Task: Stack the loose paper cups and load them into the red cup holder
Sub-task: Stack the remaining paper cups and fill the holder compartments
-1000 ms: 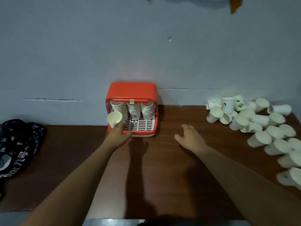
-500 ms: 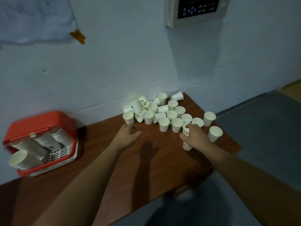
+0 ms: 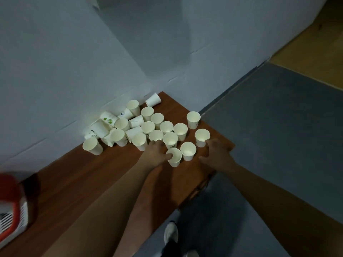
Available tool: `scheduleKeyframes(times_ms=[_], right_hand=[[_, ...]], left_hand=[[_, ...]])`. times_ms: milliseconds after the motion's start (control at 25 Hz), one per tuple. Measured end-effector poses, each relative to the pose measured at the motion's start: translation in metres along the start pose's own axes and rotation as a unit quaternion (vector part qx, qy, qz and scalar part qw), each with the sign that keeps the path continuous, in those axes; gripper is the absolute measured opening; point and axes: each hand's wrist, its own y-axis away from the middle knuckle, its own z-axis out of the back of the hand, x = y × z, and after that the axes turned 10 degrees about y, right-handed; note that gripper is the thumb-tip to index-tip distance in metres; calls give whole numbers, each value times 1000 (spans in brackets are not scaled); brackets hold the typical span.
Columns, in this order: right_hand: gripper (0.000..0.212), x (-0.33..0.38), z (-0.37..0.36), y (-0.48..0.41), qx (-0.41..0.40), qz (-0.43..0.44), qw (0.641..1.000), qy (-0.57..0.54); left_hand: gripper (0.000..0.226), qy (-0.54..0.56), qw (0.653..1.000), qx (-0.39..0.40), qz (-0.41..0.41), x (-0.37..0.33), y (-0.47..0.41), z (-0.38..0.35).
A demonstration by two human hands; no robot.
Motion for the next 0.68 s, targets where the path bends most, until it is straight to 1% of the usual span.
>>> scheduleKeyframes(times_ms=[40,80,160,240,320,400,520,600,680], right_hand=[[75,2,-6,-5,3,6,1000,-6],[76,5,-12,-12,6,12,1000,-9],[77,13,-27,-29,1,39,999,4],[76,21,-40,-46,-9,68,997,35],[76,27,-50,-58,-9,87,993,73],[79,30,-61,-66,-20,92,989,118],[80,29,-84,-73,-24,96,985,144],[73,31,-95,-78,-19,95,984,152],[65,33,-99,-80,-27,85,984,156]], left_hand=[[62,-14,1000,15,-3,4,-9,-8],[68,-36,999,23,-4,9,-20,-16],[90,-86,996,26,12,33,-44,-32],[109,-114,993,22,35,77,-72,-55],[117,-121,991,43,47,73,-69,-54],[118,-115,991,61,41,60,-63,-53],[101,-124,989,77,13,55,-65,-59],[93,-122,989,78,-12,58,-69,-62],[92,-101,991,85,-35,63,-70,-62]])
